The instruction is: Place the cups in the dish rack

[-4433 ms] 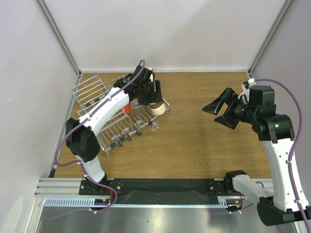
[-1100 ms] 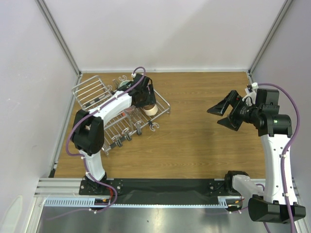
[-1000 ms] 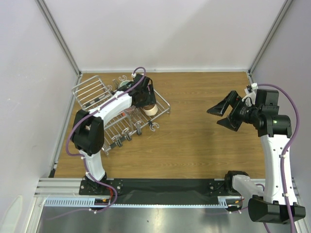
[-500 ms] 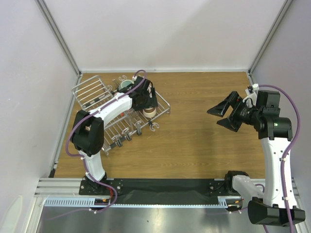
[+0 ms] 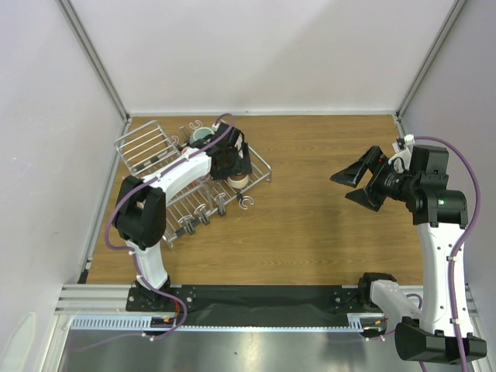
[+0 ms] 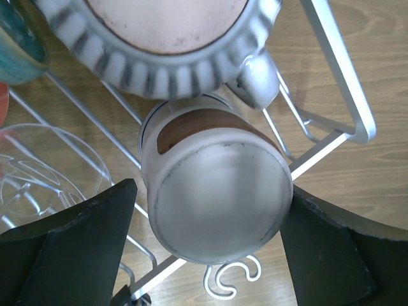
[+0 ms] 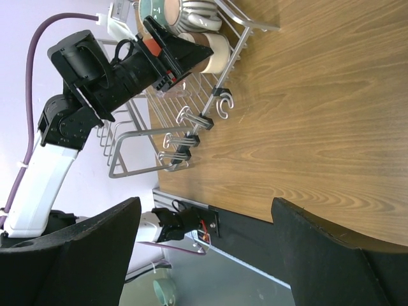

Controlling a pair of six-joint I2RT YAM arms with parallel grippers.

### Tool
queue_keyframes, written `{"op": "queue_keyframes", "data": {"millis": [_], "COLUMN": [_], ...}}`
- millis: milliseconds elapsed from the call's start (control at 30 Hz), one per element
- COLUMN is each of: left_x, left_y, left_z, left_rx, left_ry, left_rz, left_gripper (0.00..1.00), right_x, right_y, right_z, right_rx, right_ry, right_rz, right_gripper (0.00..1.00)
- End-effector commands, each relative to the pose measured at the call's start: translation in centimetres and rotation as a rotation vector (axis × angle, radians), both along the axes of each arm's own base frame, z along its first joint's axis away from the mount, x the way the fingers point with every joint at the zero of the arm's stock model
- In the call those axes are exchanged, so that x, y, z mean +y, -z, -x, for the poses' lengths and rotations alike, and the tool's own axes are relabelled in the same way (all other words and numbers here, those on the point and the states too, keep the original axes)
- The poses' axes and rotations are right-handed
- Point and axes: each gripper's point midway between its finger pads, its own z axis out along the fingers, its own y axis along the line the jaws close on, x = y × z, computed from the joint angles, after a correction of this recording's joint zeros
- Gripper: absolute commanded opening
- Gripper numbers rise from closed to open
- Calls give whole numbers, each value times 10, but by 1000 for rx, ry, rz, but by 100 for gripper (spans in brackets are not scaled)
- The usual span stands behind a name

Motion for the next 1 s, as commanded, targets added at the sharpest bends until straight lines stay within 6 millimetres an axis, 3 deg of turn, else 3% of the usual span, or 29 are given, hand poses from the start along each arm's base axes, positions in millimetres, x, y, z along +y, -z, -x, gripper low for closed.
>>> {"op": "queue_keyframes", "data": {"millis": [0, 433, 533, 733, 867, 933, 967], "left_x": [-6, -21, -26, -33, -25, -27, -29], "left_y": [-21, -71, -92, -138, -168, -192, -193], "left_z": [0, -1, 3, 25, 42, 54, 60], "left_rx": [-16, -65, -95, -162, -218, -260, -256], "left_ry": [30, 54, 62, 83, 53, 72, 86], "left_rz": [10, 39, 84, 157, 194, 256, 279], "left_gripper": [93, 99, 99, 99, 100, 100, 100], "right_x": [4, 5, 3, 5, 5, 5, 5], "right_y": [-16, -26, -31, -23, -14, -12, -10], "right_z": [1, 0, -3, 1, 7, 8, 9], "right_rx": [-58, -78, -76, -73, -64, -59, -58], "right_ry": [-20, -40, -41, -32, -35, -35, -35], "right_rz": [-26, -23, -4, -25, -22, -20, -20], "right_gripper": [90, 90, 90, 90, 91, 91, 91]}}
